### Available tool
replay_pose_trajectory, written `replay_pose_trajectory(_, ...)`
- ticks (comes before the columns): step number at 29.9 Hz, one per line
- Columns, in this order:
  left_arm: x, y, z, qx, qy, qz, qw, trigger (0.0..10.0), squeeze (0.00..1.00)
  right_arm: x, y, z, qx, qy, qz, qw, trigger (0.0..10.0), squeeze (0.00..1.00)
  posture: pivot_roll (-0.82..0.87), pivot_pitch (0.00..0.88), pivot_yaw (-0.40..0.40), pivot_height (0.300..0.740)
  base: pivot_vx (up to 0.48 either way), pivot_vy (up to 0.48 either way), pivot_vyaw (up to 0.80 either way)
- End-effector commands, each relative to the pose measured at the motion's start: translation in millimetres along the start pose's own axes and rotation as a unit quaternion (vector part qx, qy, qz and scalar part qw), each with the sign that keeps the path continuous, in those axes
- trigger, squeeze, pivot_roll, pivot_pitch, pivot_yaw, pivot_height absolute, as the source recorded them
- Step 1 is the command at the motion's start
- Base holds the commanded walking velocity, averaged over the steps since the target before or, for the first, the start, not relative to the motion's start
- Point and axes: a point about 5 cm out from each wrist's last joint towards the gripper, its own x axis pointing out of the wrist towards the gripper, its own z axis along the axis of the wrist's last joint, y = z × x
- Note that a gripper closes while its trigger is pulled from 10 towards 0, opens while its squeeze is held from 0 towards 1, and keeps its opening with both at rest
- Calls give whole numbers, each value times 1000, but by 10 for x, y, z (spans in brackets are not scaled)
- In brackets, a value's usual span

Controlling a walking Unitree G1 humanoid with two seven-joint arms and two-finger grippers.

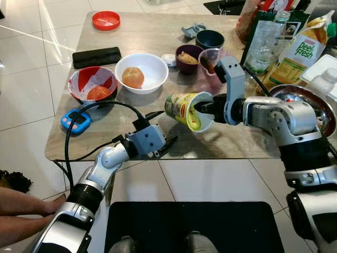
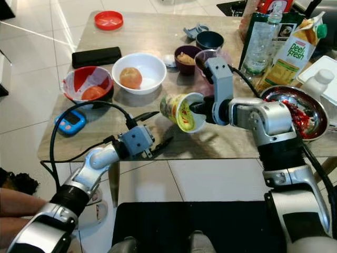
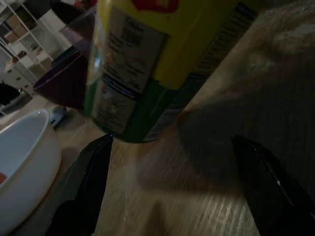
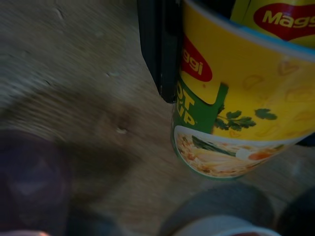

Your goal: Restocking fridge

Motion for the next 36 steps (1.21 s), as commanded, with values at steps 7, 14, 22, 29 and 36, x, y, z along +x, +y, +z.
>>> replay_pose_trajectory(7, -81, 7, -48, 21, 21, -1, 1000, 10000, 0, -32, 16, 33, -9, 28, 25, 999, 10000, 0, -124, 215, -47, 740, 0, 0, 0)
replay_pose_trajectory(14, -100, 70, -29, 46, 26, 18, 998, 10000, 0, -62, 9, 50, -16, 61, 36, 997, 10000, 0, -120, 209, -50, 740, 0, 0, 0)
replay_pose_trajectory(22, -44, 85, 76, 65, 11, 27, 997, 10000, 0, -33, 31, 59, -23, 85, 33, 996, 10000, 0, -116, 207, -51, 740, 0, 0, 0)
replay_pose_trajectory(29, 42, -22, 146, 50, -10, 19, 999, 10000, 0, -17, 56, 57, -23, 88, 33, 995, 10000, 0, -120, 208, -49, 740, 0, 0, 0)
replay_pose_trajectory(36, 132, -124, 168, 41, -13, 15, 999, 10000, 0, -7, 117, 78, -24, 89, 47, 995, 10000, 0, -123, 209, -49, 740, 0, 0, 0)
